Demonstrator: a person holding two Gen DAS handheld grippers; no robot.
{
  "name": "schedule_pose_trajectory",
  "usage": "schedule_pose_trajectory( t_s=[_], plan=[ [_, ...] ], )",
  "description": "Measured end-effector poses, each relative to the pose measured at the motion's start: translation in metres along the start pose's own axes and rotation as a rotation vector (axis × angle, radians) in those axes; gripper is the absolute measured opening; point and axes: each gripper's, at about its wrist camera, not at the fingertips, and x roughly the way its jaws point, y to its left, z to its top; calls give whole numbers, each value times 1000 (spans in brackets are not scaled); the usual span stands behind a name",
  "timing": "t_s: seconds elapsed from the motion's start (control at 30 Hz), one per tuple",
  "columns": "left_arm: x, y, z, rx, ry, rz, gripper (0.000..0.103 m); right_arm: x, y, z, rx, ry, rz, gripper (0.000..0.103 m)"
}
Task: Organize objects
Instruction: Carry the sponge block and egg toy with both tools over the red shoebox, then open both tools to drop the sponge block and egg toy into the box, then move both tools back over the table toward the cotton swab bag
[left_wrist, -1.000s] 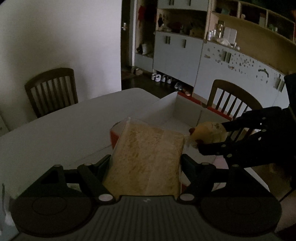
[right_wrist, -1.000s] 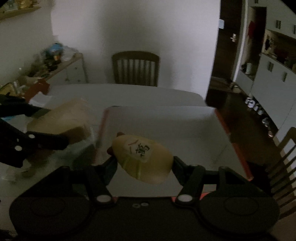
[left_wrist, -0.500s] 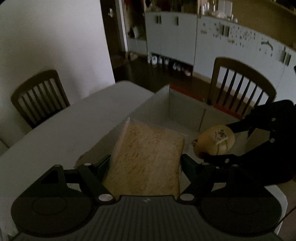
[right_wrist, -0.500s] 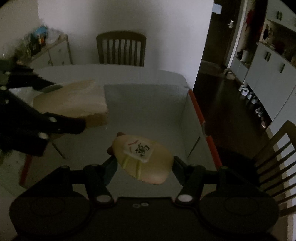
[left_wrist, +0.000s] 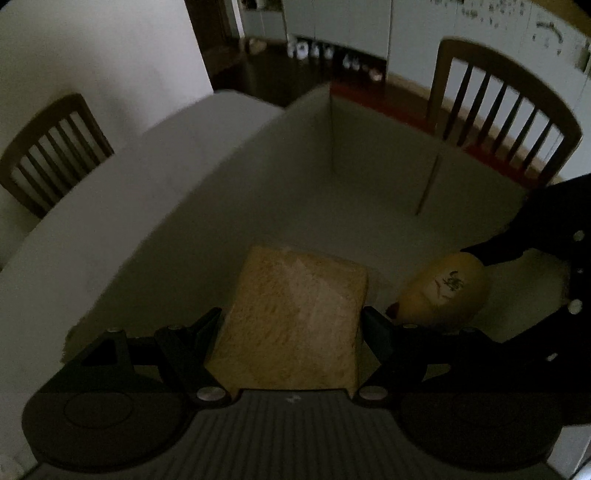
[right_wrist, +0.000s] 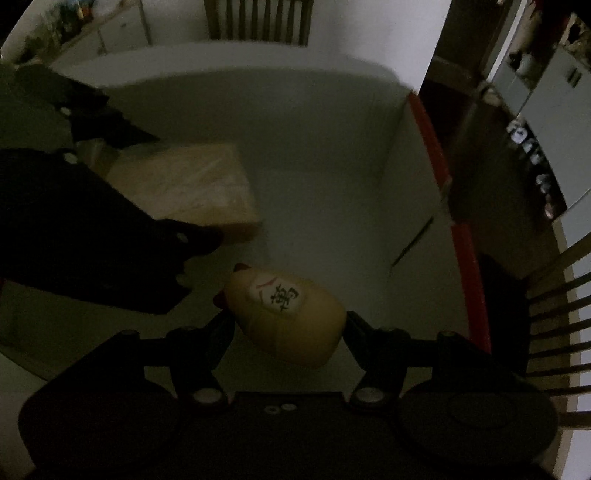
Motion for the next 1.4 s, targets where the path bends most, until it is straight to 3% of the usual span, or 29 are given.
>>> schedule_pose_trajectory(
  t_s=[0.27,0.57,0.9,1.23,1.4],
  plan=[
    [23,-7,0,2,98,-19,80,11,10,-2,-3,62,-5,66],
    [23,-4,5,-24,104,-23,80,3,12,-8,19,51,8,73],
    [-43,7,-12,-63,-48,-58,80,-45,-4,-15,38,-60,42,73],
    [-123,19,-47,-100,-239,-89,80,-110,19,-30,15,-217,52,74],
    [-163,30,-83,-140,-307,-78,80,-135,41,-40,8,-274,88,75]
  ],
)
